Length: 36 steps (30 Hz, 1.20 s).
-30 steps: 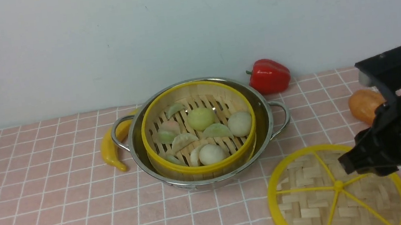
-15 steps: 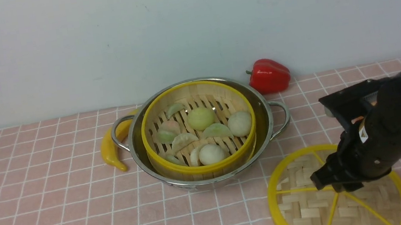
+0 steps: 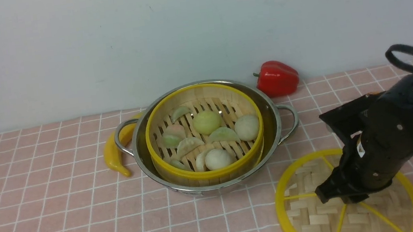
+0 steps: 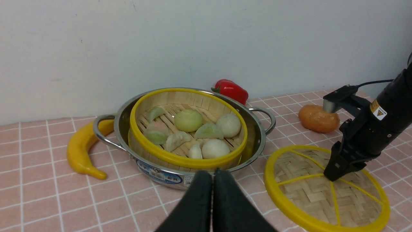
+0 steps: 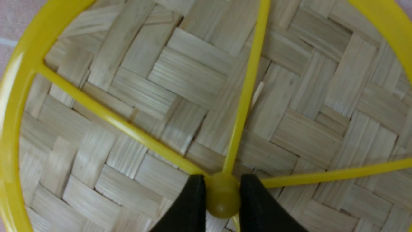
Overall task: Place the steamer in the pot on the pink tablecloth, and put the lid on the steamer.
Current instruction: 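Move the gripper down to the bamboo steamer lid and grasp its center knob, then place the bamboo steamer lid onto the steamer basket in the pot with the right gripper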
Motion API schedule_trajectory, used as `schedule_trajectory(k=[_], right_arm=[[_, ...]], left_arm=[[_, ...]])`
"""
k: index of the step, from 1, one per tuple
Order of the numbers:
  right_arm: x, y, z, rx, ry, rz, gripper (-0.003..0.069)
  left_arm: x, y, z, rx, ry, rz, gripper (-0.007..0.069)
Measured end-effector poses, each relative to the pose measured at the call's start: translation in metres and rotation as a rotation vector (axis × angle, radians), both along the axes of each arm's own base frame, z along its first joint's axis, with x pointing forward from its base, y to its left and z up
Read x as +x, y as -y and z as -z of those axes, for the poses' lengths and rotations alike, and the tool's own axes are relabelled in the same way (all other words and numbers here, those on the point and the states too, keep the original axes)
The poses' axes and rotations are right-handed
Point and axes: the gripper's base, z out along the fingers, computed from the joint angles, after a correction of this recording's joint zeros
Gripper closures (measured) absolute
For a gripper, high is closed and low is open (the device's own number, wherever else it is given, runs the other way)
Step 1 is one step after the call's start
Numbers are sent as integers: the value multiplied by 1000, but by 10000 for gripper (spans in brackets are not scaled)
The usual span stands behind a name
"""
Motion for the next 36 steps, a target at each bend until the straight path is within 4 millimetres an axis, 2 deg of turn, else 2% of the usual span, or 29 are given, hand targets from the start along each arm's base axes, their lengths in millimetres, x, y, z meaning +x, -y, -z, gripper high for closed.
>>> schedule_trajectory(k=[5,7,9,12,13,15,17,20,21,22,24,27,31,36], right_arm=[[-3,6,-9,-71,-41,-11,512],[-6,9,-23,-107,-74,-3,512],[-6,10,-47,-110,-64,-1,512],[-3,9,-99,-79,6,8,512],[-3,9,-102,-75,13,10,512],[5,1,-146,6,104,-15,512],[14,-8,-170,75,159,-46,512],[36,-30,-188,145,208,-86,512],[49,-42,-193,159,240,-104,512],[53,-46,-190,157,234,-108,512],[75,-70,-185,177,255,-133,512],[96,-100,-162,180,236,-157,512],[106,-131,-139,186,217,-197,512],[112,-152,-122,188,207,-224,512]], left_arm=[[0,0,0,0,0,0,623],[0,0,0,1,0,0,623],[0,0,0,2,-3,1,623],[0,0,1,2,-4,1,623],[0,0,1,2,-5,1,623],[0,0,2,6,-14,4,623],[-1,0,3,12,-26,7,619],[-1,0,3,17,-27,5,613],[-1,0,3,21,-29,4,613],[-1,0,3,21,-29,4,613],[-1,0,5,33,-39,3,613],[-1,-1,6,46,-46,1,613],[-1,-1,6,47,-47,1,613],[-1,-1,6,48,-47,0,613]])
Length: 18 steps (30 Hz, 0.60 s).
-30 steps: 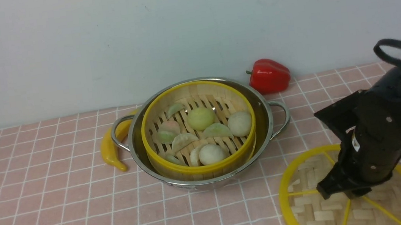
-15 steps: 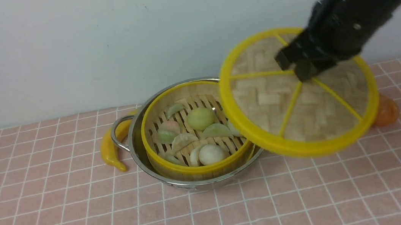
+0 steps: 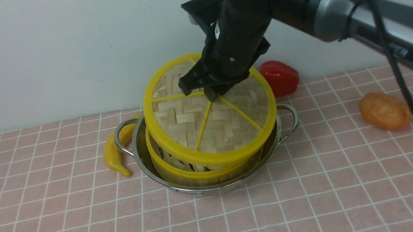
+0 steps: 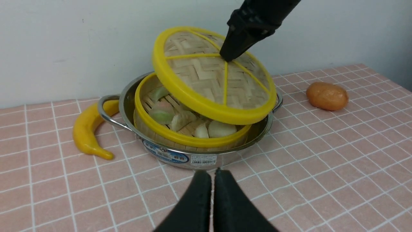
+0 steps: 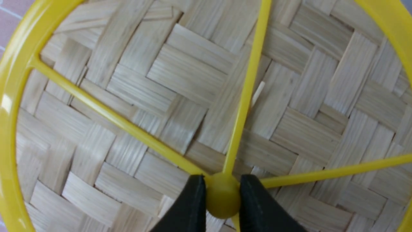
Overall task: Place the steamer in the pot on the pink tablecloth, and put the lid on the steamer.
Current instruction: 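Place the bamboo steamer lid onto the steamer basket in the pot with the right gripper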
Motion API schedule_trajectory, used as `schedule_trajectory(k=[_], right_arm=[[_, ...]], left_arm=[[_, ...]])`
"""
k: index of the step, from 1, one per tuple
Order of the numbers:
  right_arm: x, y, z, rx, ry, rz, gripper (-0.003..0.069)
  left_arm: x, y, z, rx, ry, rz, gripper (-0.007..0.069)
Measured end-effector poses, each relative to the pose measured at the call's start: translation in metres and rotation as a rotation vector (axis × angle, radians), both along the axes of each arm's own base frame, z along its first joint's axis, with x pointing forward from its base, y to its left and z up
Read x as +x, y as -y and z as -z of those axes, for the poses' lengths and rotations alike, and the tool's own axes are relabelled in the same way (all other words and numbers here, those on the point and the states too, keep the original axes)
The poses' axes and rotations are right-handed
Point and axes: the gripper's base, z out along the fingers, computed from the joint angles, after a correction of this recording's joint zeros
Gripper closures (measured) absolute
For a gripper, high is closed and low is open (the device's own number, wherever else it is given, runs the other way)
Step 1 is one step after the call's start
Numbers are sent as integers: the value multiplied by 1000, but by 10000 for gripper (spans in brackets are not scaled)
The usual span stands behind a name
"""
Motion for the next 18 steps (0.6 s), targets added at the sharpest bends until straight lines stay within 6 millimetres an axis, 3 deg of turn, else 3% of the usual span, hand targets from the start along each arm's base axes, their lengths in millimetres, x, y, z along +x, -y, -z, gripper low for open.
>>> schedule_trajectory(k=[18], right_arm=[[18,-12,42,-52,-28,-13,512]], left_arm=[[0,0,0,8,-2,0,613]])
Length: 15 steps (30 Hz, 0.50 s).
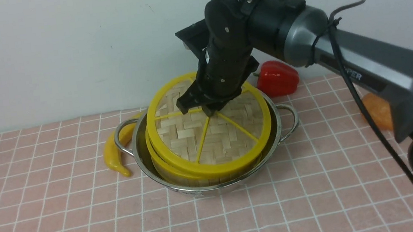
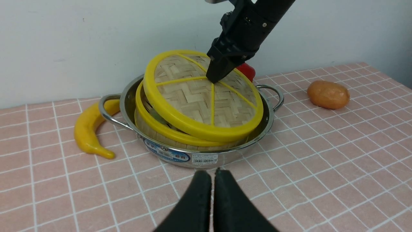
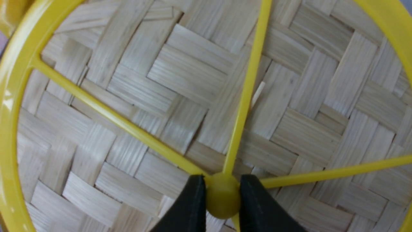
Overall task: Place the steamer in the pot on the pink tablecloth, and put the lid on the steamer.
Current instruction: 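Place the bamboo steamer lid onto the steamer basket in the pot with the right gripper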
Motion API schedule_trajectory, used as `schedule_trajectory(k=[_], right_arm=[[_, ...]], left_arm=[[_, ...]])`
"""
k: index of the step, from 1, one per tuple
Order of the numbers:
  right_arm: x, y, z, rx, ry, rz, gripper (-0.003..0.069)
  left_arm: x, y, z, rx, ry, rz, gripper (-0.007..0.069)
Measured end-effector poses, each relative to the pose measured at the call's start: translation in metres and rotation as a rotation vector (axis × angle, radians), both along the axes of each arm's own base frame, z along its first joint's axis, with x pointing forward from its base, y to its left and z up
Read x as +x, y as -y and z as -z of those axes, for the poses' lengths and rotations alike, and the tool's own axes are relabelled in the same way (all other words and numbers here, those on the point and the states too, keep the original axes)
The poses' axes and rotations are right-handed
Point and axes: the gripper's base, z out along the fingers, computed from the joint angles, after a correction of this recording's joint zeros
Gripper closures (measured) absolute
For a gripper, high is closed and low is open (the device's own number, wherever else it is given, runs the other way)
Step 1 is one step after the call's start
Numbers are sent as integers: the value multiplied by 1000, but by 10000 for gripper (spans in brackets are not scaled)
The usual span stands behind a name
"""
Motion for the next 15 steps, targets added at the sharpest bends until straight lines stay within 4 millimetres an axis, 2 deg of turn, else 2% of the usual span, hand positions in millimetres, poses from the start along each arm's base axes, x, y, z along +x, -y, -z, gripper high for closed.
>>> schedule_trajectory(k=[4,15], right_arm=[[1,-1,7,-13,-7,-13,512],[2,-1,7,-13,-1,-19,512]], left_arm=[[0,0,0,2,-1,-1,613],[0,-1,0,15,2,-8,613]])
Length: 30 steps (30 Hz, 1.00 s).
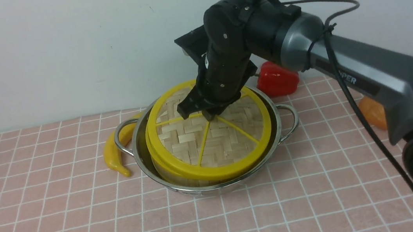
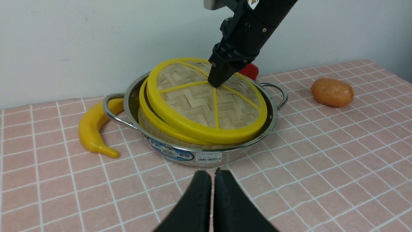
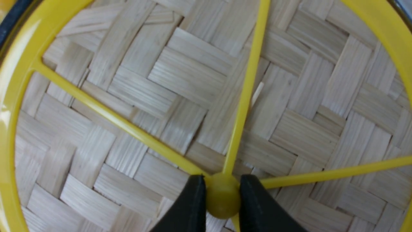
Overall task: Place the steamer in the pot on the pink tablecloth, and put the lid on the steamer.
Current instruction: 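Place the bamboo steamer lid onto the steamer basket in the pot with the right gripper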
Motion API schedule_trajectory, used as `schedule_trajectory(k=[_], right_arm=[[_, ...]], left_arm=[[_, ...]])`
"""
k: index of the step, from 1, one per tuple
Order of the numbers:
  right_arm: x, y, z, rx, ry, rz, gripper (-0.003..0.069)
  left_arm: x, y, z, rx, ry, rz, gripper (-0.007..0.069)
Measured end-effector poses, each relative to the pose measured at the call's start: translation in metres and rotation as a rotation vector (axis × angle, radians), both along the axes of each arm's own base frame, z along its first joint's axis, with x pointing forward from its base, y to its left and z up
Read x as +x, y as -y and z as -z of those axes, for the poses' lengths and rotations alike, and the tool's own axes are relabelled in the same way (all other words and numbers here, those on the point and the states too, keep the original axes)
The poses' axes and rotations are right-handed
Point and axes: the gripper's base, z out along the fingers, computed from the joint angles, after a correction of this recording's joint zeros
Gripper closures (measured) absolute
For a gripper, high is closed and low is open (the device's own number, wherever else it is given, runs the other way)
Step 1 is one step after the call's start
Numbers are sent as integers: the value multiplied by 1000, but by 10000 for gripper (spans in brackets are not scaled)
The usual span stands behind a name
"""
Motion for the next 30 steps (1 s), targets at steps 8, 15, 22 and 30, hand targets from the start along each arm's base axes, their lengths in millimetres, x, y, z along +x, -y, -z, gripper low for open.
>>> schedule_trajectory(k=[8,15,22,30], right_arm=[[0,0,0,-8,4,-18,512],[2,-2,-18,24,48,-16,513],[5,-5,-17,42,60,-13,513],[6,-8,-2,43,14,-18,513]], left_arm=[[0,0,0,4,0,-2,602],[0,-1,1,12,-3,-4,602],[0,-1,1,23,-4,-8,602],[0,-1,3,35,-26,-6,602]])
